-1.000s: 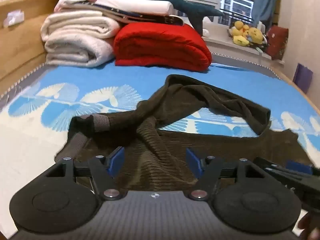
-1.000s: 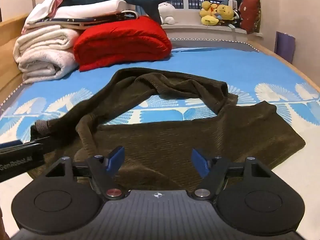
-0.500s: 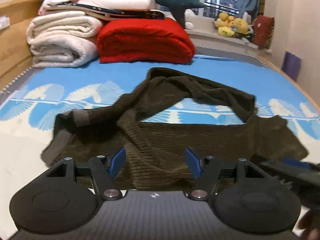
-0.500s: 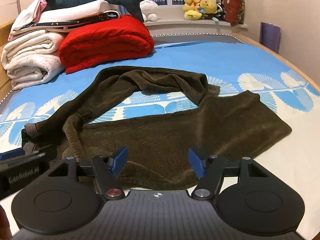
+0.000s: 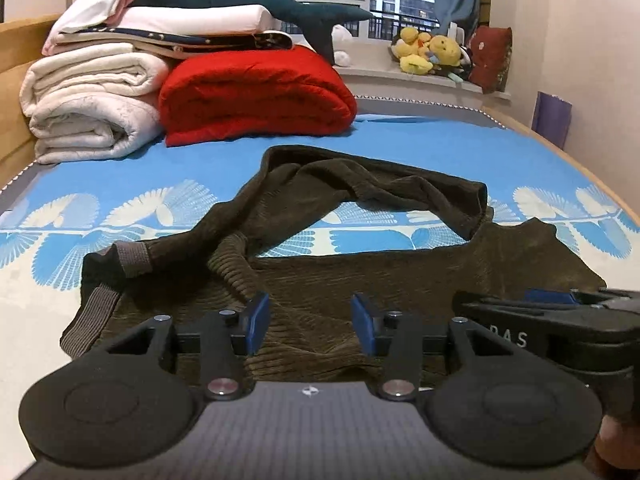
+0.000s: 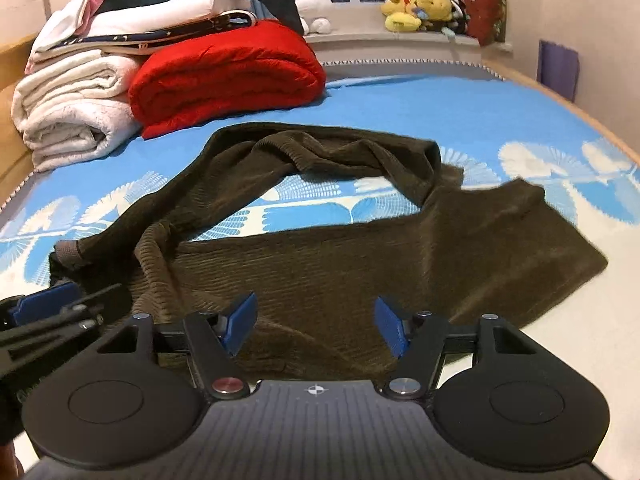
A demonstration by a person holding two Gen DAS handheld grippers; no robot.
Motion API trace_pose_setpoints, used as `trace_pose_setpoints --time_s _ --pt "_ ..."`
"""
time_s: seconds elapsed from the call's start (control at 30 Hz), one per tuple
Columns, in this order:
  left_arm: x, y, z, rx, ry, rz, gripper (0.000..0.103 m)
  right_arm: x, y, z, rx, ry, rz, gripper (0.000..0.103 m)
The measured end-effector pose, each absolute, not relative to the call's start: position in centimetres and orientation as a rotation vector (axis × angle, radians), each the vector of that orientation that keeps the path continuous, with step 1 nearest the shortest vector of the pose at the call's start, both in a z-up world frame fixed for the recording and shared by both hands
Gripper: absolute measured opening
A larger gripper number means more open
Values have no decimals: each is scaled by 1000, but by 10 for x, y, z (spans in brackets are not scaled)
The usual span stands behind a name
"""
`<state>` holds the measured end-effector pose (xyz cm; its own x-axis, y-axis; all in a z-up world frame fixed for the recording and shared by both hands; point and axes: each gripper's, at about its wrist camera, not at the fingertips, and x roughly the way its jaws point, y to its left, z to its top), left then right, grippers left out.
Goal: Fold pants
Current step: 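Move both grippers open toward the brown corduroy pants on the bed, then grasp the grey waistband with the left gripper while the right gripper grasps a pant leg hem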
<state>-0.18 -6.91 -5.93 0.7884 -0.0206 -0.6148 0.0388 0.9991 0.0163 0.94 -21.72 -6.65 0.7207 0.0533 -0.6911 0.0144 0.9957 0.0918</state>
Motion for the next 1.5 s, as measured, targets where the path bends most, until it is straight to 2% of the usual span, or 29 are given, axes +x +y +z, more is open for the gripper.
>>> trace_pose_setpoints --time_s 0.43,0.5,0.53,0.6,0.63,0.67,0.7,0.9,1.07,1.17,1.23,1.3,1.33,1.4,1.5 --pt "9 -68 -63 -10 703 -66 50 19 -222 -73 103 754 15 64" --pt "7 -67 -62 -10 697 -69 49 18 -222 -73 105 751 16 59" --pt "7 -66 -60 -8 694 -72 47 18 -222 -72 107 747 18 53" --pt "8 -61 -59 -13 696 -79 32 17 -222 -71 114 736 24 37" --pt "9 -57 -58 -16 695 -84 28 16 -222 -71 120 731 28 27" --pt "11 -50 -57 -13 690 -84 21 17 -222 -71 126 729 30 24" --pt "14 -42 -57 -7 688 -71 17 17 -221 -71 134 728 33 24" --pt "47 48 -65 -99 762 107 17 28 -210 -81 209 784 117 25" --pt "72 140 -77 -202 852 280 17 48 -199 -94 190 840 177 40" --pt "84 187 -90 -262 915 363 19 59 -189 -101 129 859 229 44" --pt "90 211 -102 -314 972 383 25 64 -181 -106 75 880 298 45" --pt "94 226 -111 -360 1014 385 40 68 -170 -111 3 885 371 46" --pt "94 230 -115 -370 1032 383 43 68 -166 -113 -28 882 407 48" --pt "99 233 -122 -374 1065 367 56 68 -157 -116 -99 887 502 50" --pt "107 229 -131 -363 1089 355 65 65 -143 -121 -232 865 605 52"
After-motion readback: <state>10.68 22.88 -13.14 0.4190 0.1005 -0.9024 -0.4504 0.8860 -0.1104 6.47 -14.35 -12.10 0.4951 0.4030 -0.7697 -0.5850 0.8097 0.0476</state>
